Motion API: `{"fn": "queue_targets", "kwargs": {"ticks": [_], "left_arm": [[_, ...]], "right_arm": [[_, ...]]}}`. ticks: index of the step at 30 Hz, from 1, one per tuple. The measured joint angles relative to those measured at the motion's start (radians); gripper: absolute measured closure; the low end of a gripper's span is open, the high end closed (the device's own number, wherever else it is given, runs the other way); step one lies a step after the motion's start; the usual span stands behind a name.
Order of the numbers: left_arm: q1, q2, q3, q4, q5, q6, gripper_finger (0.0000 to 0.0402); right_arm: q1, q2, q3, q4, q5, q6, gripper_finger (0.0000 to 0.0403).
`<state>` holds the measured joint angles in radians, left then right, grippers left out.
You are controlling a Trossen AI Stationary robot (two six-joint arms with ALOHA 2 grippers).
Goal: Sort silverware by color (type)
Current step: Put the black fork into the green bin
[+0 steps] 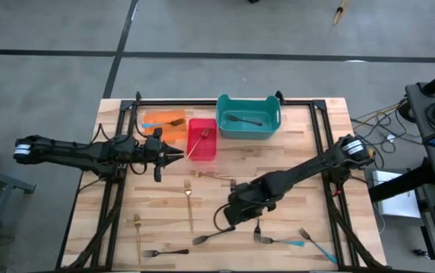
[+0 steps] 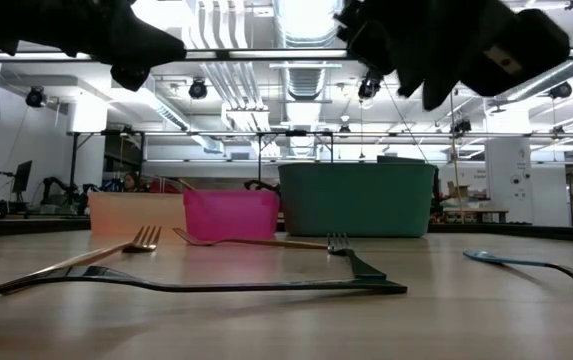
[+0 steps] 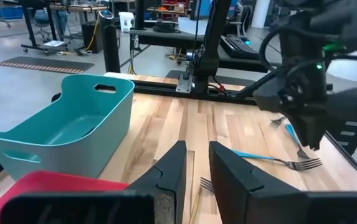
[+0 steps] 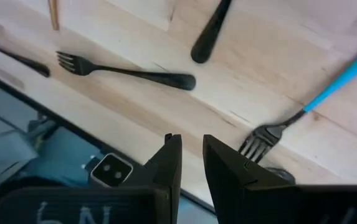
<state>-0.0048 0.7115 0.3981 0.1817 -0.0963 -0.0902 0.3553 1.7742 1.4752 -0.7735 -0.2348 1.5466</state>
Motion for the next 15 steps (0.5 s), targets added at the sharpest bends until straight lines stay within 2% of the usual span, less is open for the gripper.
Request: {"fn": "queue_targets", "kwargs": {"ticks": [7,10,15], "left_arm": [[-0.001,-0.004,0.000,-0.008,0.001,0.000,0.0350],[-0.001,-0.009,0.000,-0.017,0.001,0.000,0.0350],[-0.001,-0.021,0.000,-0.025,0.002,0.002,0.0350]], "right_arm": [[-0.021,0.119,0.064,0.003,0.007,-0.003,0.0347],[-0.038,0.165,0.065,-0.003,0.039,0.050,0.0346],[-0.092,0.219,0.065,-0.004,0.056,-0.001,0.0319]]}}
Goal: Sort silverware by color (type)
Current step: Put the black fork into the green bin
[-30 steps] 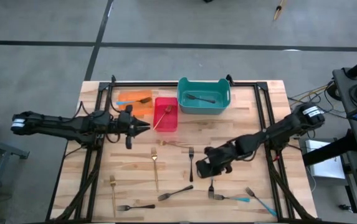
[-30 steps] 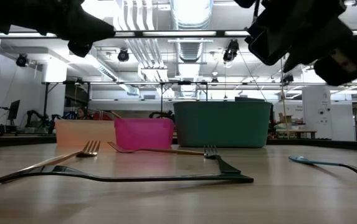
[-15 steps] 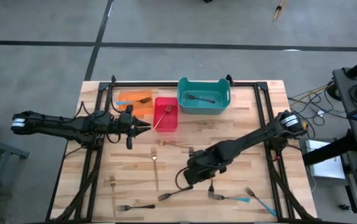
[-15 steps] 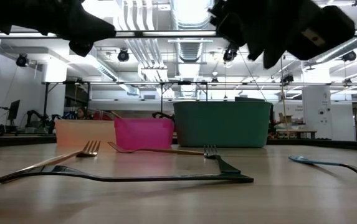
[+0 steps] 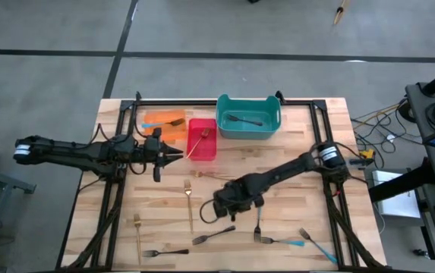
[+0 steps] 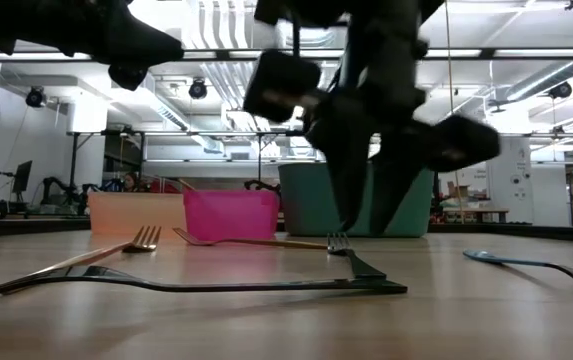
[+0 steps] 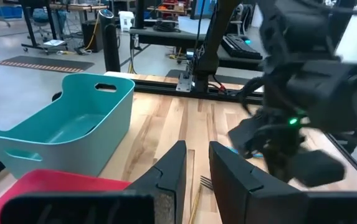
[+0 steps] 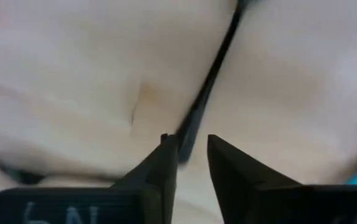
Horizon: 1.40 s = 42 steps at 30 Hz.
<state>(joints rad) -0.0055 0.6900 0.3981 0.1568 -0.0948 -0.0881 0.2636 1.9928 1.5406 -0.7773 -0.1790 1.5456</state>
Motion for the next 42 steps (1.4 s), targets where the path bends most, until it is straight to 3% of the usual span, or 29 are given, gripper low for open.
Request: {"fn": "queue_targets", "kwargs": {"ticks": [8,14,21,25,32,42], "left_arm": [[0.001,-0.020,0.000,-0.001,-0.001,0.027,0.0350],[0.001,-0.023,0.000,0.009,-0.084,0.100,0.0350],[0.001,-0.035,0.000,0.014,-0.286,0.098,0.0350],[0.001,-0.047,0.000,0.016,-0.288,0.094,0.0350],[0.001,-0.075,0.000,0.020,-0.288,0.043,0.0350],[0.002,-0.101,0.000,0.074,-0.289,0.127,0.0350]], "right_arm": [[-0.066,0.016,0.000,-0.006,0.117,-0.065,0.0252],[-0.072,0.034,-0.014,-0.010,0.184,-0.093,0.0244],[-0.073,0.103,-0.012,-0.007,0.164,-0.144,0.0274],[-0.074,0.131,-0.014,-0.011,0.149,-0.171,0.0301],[-0.072,0.106,-0.016,-0.023,0.186,-0.218,0.0383],[-0.084,-0.082,-0.021,-0.024,0.322,-0.460,0.0391]]}}
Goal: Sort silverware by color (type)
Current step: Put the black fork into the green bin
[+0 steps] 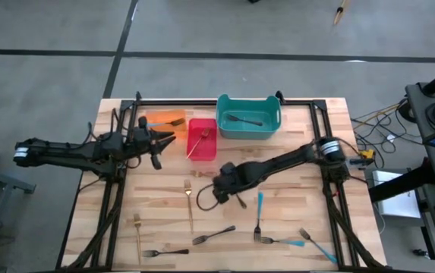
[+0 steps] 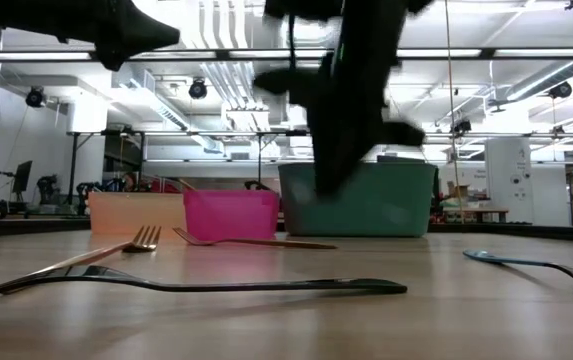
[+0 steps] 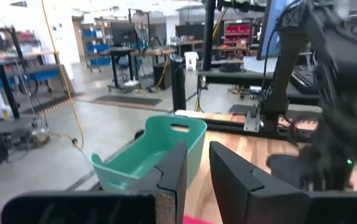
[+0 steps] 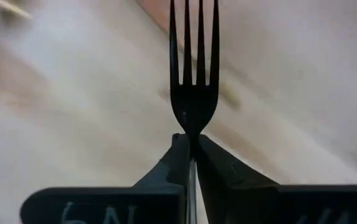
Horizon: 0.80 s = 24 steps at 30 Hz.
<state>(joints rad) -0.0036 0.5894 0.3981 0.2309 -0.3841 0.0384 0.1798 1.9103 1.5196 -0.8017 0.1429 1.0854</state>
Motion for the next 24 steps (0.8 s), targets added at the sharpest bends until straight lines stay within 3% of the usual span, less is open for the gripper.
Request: {"fn": "queue_targets", "kwargs": {"ticks": [5,12,19,24], "left_arm": [[0.000,0.000,0.000,0.038,0.000,0.005,0.0350],[0.000,-0.008,0.000,0.045,-0.001,0.049,0.0350],[0.019,-0.021,0.000,0.110,-0.005,0.141,0.0350],[0.050,-0.022,0.000,0.124,-0.076,0.177,0.0350]], "right_arm": [[-0.018,-0.123,-0.001,0.003,0.018,-0.213,0.0391],[-0.067,-0.271,-0.021,0.097,0.202,-0.477,0.0392],[-0.192,-0.365,-0.135,0.208,0.188,-0.733,0.0392],[-0.319,-0.454,-0.230,0.226,0.112,-0.834,0.0392]]}}
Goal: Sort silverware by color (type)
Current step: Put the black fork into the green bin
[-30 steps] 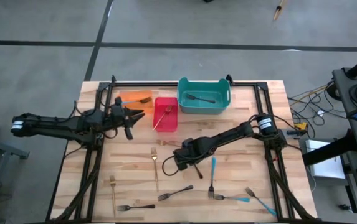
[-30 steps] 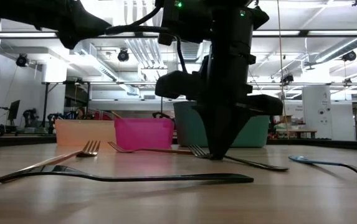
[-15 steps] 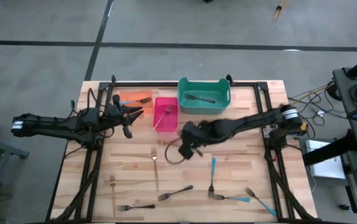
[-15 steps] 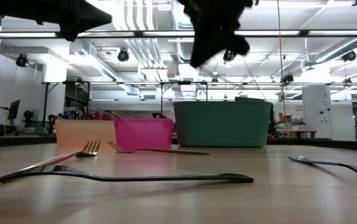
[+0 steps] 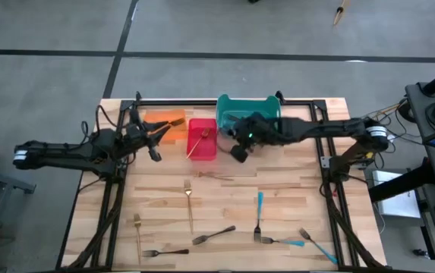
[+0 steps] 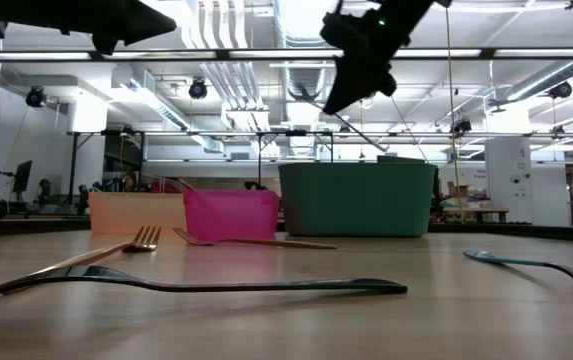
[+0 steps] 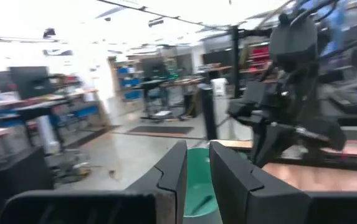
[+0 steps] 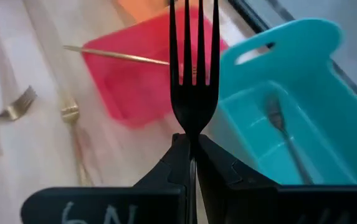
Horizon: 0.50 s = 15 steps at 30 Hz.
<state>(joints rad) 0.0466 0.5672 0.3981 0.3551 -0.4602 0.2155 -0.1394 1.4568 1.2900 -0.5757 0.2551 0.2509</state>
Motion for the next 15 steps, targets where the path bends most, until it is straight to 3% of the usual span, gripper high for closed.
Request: {"fn": "queue_targets", "kwargs": {"ticks": [3,8,15], "left_arm": [[0.027,0.002,0.000,0.012,-0.005,0.027,0.0350],[0.082,0.008,0.000,0.042,-0.004,0.074,0.0350],[0.192,0.025,0.000,0.092,-0.003,0.131,0.0350]], "right_arm": [[-0.072,-0.062,-0.053,0.052,-0.018,-0.040,0.0392],[-0.180,-0.133,-0.119,0.171,-0.136,-0.119,0.0392],[-0.311,-0.120,-0.070,0.217,-0.239,-0.192,0.0392]]}}
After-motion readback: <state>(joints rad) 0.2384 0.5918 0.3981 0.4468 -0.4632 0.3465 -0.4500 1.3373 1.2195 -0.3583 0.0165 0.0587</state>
